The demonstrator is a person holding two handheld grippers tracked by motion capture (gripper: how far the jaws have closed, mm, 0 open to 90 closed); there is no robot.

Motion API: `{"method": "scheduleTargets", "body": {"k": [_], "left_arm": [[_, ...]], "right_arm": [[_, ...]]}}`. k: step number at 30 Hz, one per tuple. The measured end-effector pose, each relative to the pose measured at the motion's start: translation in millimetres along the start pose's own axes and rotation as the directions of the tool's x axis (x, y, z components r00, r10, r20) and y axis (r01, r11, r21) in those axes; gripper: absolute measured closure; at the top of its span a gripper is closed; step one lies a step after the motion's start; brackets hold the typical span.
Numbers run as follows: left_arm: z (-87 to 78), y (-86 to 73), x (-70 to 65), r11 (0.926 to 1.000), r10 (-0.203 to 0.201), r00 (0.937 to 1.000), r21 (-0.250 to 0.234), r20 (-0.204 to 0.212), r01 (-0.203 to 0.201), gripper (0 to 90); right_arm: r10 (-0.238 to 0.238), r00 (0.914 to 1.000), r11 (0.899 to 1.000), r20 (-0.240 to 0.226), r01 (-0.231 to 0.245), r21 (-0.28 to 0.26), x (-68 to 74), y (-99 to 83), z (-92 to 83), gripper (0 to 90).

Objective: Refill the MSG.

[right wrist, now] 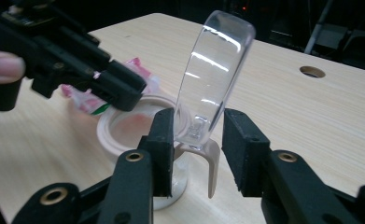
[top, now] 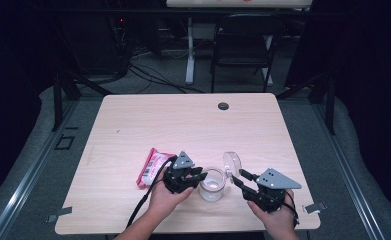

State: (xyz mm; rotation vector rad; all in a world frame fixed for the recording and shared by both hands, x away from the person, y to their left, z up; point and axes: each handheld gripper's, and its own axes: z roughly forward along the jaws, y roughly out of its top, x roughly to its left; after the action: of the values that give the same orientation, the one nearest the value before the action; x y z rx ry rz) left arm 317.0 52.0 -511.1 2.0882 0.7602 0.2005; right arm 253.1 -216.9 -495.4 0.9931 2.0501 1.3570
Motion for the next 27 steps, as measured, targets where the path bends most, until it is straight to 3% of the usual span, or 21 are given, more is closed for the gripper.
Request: {"method": "scheduleTargets", "body": {"k": [9, 17, 23, 27], "left_arm": [[-1.0, 0.6, -0.3, 0.9998, -0.009, 1.0, -0.019, -0.005, 0.008, 70.4], [-5.2, -0.8, 1.0, 0.9994, -0.029, 0.9995, -0.019, 0.016, 0.029, 67.8], [-19.7, -1.4, 5.3, 0.9984, -0.025, 0.9995, -0.05, 0.019, 0.026, 60.6], [-43.4, -8.8, 15.9, 0.9983, -0.012, 0.9999, -0.057, 0.004, 0.013, 57.7]], "right_arm": [[0.075, 0.9972, 0.997, -0.006, -0.075, -0.01, -18.6, 5.1, 14.5, 70.7], [0.078, 0.9967, 0.997, -0.019, -0.079, 0.001, -26.6, 12.0, 28.4, 71.8], [0.074, 0.9971, 0.997, -0.02, -0.073, 0.004, -26.1, 11.0, 26.9, 66.8], [0.054, 0.9985, 0.999, -0.008, -0.054, -0.001, -21.7, 10.4, 21.1, 62.3]]}}
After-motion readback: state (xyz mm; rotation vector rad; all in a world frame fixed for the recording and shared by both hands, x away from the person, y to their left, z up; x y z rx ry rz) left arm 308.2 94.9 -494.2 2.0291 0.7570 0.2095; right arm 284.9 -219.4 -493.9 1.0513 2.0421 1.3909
